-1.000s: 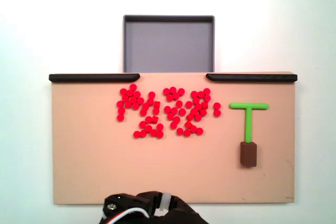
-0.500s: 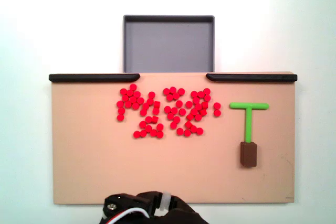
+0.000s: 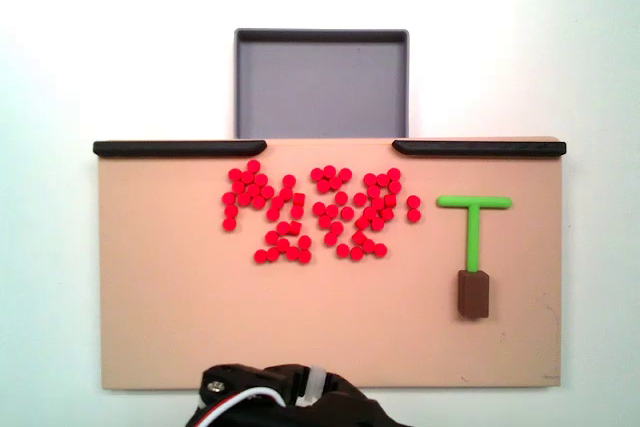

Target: Grasp a green tool by the dark brown handle.

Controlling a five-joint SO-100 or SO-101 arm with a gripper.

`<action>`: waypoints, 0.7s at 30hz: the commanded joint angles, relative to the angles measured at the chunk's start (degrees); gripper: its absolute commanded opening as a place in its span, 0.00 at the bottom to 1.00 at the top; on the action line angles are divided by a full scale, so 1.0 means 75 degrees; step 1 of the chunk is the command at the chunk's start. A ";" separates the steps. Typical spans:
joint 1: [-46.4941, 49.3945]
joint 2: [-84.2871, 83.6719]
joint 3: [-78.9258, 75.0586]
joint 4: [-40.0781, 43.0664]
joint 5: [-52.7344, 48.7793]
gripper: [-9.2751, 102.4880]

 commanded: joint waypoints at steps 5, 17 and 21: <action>0.0082 0.0047 -0.0105 -0.0035 -0.0012 0.08; 0.0070 0.0070 -0.0105 -0.0035 0.0070 0.08; 0.0082 0.0082 -0.0105 -0.0035 0.0070 0.08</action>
